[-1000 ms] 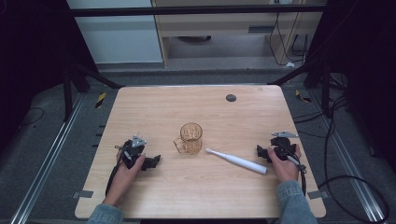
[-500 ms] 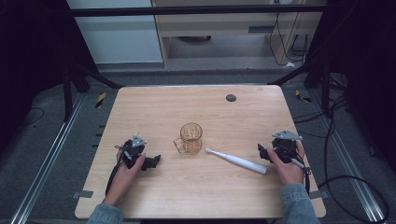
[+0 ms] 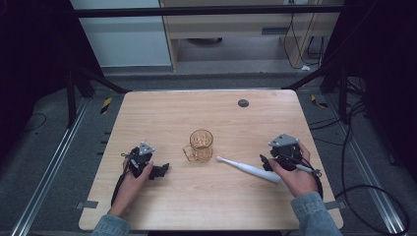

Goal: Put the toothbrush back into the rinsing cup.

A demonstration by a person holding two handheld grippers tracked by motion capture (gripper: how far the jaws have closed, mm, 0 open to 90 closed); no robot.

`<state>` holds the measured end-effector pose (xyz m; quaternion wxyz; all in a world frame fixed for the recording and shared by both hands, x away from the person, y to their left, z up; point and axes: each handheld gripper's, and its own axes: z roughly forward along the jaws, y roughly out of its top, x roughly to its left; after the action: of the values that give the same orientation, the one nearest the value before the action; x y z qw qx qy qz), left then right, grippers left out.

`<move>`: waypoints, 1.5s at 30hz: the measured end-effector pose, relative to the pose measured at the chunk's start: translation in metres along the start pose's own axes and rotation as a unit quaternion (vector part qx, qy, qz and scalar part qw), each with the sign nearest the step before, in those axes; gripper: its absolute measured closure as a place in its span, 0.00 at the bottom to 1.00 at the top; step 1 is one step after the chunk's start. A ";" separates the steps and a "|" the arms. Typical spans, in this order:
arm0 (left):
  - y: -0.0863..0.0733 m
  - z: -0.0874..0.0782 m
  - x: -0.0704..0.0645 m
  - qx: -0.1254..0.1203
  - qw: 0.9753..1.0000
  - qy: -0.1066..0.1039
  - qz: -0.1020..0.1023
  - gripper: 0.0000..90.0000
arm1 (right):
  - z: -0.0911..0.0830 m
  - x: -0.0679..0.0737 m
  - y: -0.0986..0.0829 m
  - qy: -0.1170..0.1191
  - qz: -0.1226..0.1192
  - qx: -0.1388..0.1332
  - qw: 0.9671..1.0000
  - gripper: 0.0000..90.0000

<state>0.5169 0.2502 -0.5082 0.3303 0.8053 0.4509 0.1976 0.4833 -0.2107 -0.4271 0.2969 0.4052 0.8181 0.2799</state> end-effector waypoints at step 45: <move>0.001 0.002 0.000 -0.001 1.000 -0.006 0.004 0.00 | 0.051 0.033 0.025 0.159 -0.142 0.149 0.966 0.47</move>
<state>0.5185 0.2487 -0.5083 0.3329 0.8082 0.4452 0.1947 0.5158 -0.1597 -0.4526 0.1360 0.2751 0.9364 0.1705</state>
